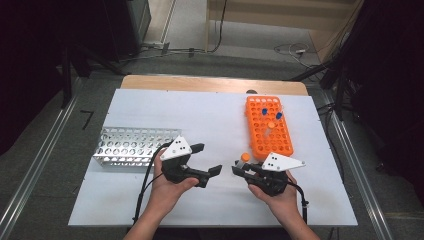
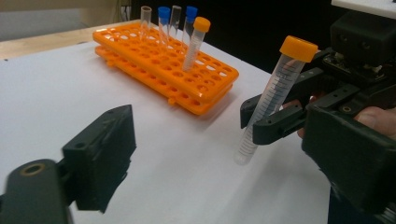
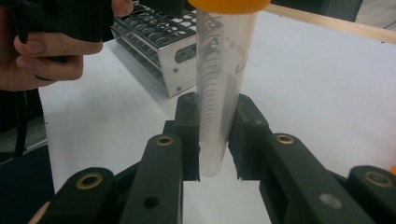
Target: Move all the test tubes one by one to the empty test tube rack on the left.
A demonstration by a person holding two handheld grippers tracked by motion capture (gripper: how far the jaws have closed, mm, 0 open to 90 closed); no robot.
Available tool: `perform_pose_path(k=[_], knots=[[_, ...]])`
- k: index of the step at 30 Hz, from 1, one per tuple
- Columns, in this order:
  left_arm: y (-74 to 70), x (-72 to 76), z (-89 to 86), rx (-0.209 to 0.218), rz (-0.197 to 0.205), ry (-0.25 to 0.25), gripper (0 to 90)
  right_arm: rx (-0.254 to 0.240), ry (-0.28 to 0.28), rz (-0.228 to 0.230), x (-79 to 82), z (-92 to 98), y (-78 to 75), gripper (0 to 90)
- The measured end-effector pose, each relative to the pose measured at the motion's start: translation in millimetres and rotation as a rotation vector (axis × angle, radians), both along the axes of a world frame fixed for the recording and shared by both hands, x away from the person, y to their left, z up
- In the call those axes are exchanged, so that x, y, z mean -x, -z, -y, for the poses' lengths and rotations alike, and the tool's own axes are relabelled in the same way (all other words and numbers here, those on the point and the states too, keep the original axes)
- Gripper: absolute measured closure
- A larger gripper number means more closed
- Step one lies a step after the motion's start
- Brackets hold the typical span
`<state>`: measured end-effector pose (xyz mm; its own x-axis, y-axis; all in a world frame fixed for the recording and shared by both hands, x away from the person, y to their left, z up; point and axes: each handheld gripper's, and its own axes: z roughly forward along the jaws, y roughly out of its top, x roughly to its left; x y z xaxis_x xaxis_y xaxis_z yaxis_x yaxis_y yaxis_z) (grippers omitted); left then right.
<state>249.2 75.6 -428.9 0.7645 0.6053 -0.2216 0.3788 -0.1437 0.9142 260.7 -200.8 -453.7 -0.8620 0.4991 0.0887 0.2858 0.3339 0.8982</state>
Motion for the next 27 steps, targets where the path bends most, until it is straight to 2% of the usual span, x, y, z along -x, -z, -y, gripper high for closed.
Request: perform_pose_path(k=[4,8,15,21,27], knots=[[1.5,0.3,5.8,-0.004,-0.016,0.008,21.2,0.019,-0.013,0.006,2.3,-5.3,1.2,72.6],[1.5,0.6,9.0,-0.008,-0.021,0.038,27.8,0.038,-0.029,0.008,4.4,-11.7,2.8,72.6],[0.5,5.0,18.9,-0.018,-0.006,0.094,41.0,0.074,-0.054,0.010,8.4,-22.3,5.1,72.6],[1.4,7.3,26.0,-0.027,0.002,0.137,48.7,0.091,-0.085,0.008,12.0,-30.0,5.4,72.6],[0.9,10.1,31.0,-0.044,0.017,0.162,61.4,0.103,-0.105,0.011,16.3,-36.6,4.9,72.6]])
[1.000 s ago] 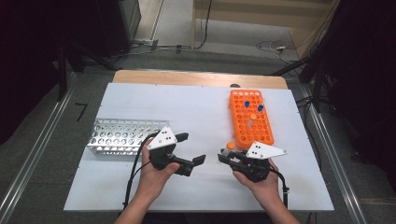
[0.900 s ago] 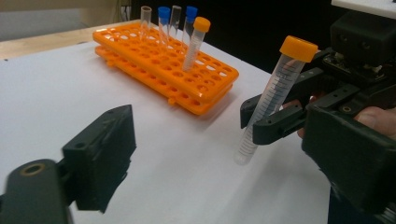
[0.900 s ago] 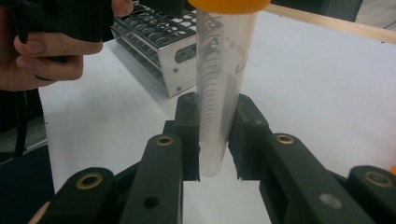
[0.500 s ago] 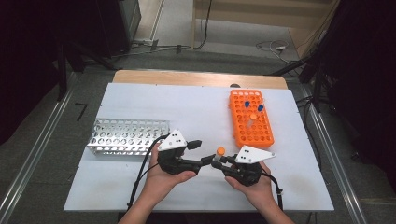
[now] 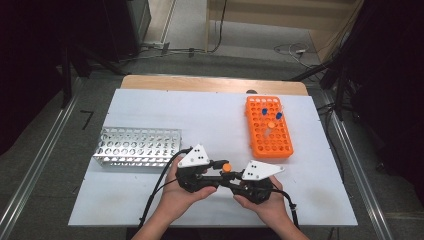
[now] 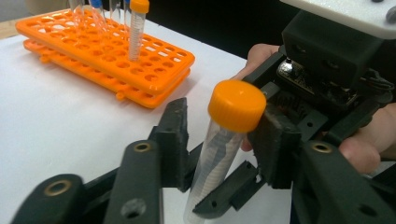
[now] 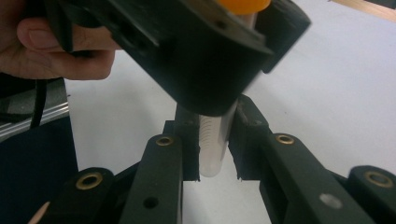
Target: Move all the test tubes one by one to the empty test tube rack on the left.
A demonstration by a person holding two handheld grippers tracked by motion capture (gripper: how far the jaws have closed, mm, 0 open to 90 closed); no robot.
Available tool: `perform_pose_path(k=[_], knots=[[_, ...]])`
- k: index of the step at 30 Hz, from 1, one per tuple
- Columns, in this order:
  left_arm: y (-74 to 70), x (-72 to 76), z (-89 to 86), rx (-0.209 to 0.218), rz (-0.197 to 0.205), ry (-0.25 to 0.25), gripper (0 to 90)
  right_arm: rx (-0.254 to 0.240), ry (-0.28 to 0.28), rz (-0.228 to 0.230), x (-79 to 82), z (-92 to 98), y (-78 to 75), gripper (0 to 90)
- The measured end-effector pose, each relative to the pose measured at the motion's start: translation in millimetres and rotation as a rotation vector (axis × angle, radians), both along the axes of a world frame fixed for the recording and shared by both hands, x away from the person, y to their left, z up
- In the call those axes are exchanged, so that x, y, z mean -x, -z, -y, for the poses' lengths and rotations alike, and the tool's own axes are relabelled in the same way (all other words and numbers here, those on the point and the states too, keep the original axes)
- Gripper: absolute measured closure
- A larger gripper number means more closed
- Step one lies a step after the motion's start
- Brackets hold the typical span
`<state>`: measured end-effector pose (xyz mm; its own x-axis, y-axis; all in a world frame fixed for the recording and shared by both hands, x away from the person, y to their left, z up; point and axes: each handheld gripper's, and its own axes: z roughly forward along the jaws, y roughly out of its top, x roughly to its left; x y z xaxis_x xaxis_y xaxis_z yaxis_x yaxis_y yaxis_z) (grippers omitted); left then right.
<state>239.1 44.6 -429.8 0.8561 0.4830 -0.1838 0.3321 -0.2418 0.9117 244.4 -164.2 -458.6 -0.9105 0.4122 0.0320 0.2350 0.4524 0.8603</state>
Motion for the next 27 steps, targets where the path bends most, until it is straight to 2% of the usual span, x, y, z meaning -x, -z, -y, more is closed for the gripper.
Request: perform_pose_path(k=[4,13,20,25,27], knots=[[-0.4,1.0,1.5,-0.016,0.008,0.003,68.3,0.005,0.003,-0.004,0.0,-0.9,0.1,72.6],[-0.4,2.1,2.2,-0.040,0.038,-0.009,70.4,0.005,0.009,-0.007,-0.6,-0.6,0.9,72.4],[-1.1,2.1,0.8,-0.037,0.036,-0.019,70.6,-0.004,0.013,-0.001,-0.8,0.2,1.4,71.0],[-3.2,0.8,-5.2,-0.019,0.034,-0.045,70.6,-0.029,0.022,-0.023,-5.3,7.3,1.9,51.4],[-4.2,0.4,-7.7,-0.016,0.035,-0.052,70.6,-0.044,0.038,-0.030,-6.4,10.7,0.4,35.8]])
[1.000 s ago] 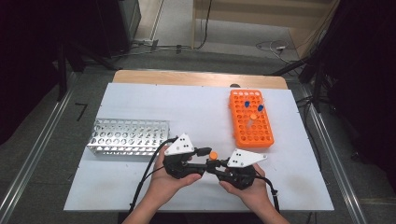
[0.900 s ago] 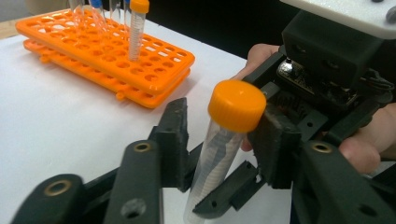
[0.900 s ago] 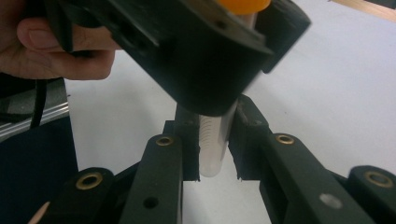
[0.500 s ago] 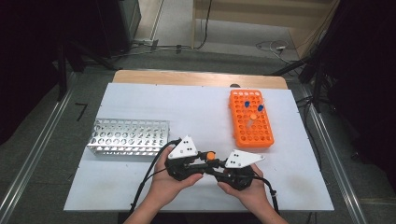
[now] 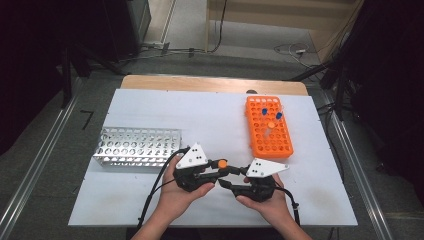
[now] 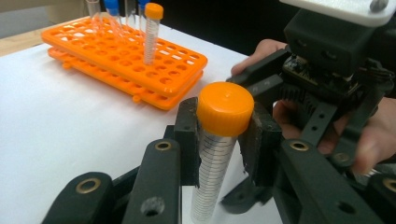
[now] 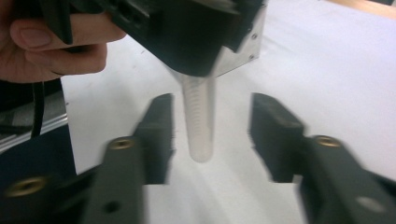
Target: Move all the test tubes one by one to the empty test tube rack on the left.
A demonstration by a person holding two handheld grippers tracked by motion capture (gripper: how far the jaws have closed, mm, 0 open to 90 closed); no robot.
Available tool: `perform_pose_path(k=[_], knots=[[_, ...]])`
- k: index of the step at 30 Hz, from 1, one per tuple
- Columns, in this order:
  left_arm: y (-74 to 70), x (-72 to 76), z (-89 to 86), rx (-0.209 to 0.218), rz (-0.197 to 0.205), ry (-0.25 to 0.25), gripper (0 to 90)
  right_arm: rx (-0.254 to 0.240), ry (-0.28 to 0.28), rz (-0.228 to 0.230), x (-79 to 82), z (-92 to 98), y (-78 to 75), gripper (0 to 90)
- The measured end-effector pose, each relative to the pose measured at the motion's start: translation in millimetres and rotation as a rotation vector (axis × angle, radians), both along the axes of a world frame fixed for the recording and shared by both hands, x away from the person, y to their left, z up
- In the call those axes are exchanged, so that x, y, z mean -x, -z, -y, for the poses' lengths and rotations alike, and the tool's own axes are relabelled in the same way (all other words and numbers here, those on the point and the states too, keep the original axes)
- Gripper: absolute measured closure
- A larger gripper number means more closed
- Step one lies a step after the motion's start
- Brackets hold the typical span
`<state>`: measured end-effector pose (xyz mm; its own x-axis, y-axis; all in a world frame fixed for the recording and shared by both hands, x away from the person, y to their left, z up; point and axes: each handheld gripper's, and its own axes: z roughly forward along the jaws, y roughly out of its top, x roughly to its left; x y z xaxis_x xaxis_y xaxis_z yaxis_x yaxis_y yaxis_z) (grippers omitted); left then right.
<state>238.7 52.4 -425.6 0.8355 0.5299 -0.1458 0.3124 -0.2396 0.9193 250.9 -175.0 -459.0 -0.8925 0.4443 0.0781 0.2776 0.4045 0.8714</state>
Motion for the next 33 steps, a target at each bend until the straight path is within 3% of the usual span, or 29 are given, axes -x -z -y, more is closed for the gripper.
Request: perform_pose_path(k=[6,9,17,19,33], knots=[[-1.6,-1.5,-6.1,0.011,0.000,-0.019,70.7,-0.021,0.060,-0.007,-4.9,16.8,-1.5,8.3],[-3.4,-2.1,-10.5,0.019,0.003,-0.031,70.7,-0.028,0.064,-0.016,-7.0,29.6,-1.1,1.5],[-7.2,-5.1,-24.6,0.034,0.004,-0.068,70.7,-0.057,0.109,0.005,-7.9,62.4,-3.7,0.0],[-7.8,-5.9,-27.8,0.031,0.005,-0.075,70.7,-0.039,0.146,0.015,-7.8,73.9,-5.1,0.0],[-17.4,-11.5,-53.3,0.035,0.026,-0.141,70.7,-0.036,0.215,-0.004,-3.1,115.9,0.5,0.0]])
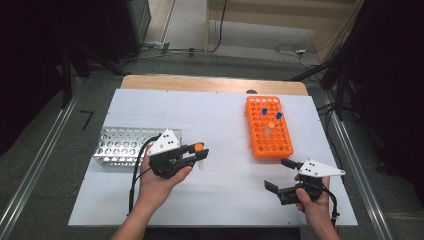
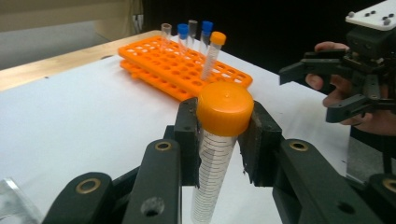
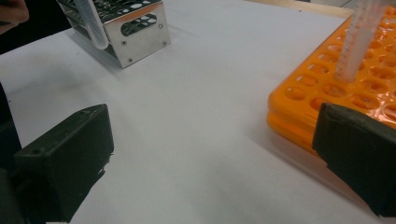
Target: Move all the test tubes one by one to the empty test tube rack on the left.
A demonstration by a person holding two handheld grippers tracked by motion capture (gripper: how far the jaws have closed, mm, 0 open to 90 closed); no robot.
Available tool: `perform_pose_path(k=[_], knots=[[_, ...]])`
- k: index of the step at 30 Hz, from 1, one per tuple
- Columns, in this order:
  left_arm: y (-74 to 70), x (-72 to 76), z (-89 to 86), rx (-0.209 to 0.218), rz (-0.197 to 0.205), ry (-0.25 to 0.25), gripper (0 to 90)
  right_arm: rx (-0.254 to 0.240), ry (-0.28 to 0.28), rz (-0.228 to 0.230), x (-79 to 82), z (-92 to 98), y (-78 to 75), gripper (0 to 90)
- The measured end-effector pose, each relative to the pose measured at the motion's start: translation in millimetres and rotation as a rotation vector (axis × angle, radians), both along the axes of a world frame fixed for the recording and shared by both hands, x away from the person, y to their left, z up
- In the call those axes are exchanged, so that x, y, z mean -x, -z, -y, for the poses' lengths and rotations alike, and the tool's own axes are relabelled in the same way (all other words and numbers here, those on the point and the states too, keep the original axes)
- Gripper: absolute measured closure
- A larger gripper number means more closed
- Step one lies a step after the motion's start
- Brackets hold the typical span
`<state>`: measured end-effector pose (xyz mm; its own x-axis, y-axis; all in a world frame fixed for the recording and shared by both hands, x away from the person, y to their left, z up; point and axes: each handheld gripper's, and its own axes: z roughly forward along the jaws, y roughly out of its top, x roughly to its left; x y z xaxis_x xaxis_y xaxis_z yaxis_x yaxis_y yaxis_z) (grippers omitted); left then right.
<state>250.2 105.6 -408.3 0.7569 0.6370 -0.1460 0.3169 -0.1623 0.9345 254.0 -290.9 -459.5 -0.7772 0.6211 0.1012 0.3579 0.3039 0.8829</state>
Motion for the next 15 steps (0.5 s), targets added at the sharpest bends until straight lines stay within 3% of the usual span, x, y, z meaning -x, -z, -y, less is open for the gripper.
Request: perform_pose_path(k=[15], knots=[[-10.9,-13.2,-28.1,0.007,0.020,-0.073,70.7,-0.002,0.073,-0.002,2.4,39.3,3.0,0.0]])
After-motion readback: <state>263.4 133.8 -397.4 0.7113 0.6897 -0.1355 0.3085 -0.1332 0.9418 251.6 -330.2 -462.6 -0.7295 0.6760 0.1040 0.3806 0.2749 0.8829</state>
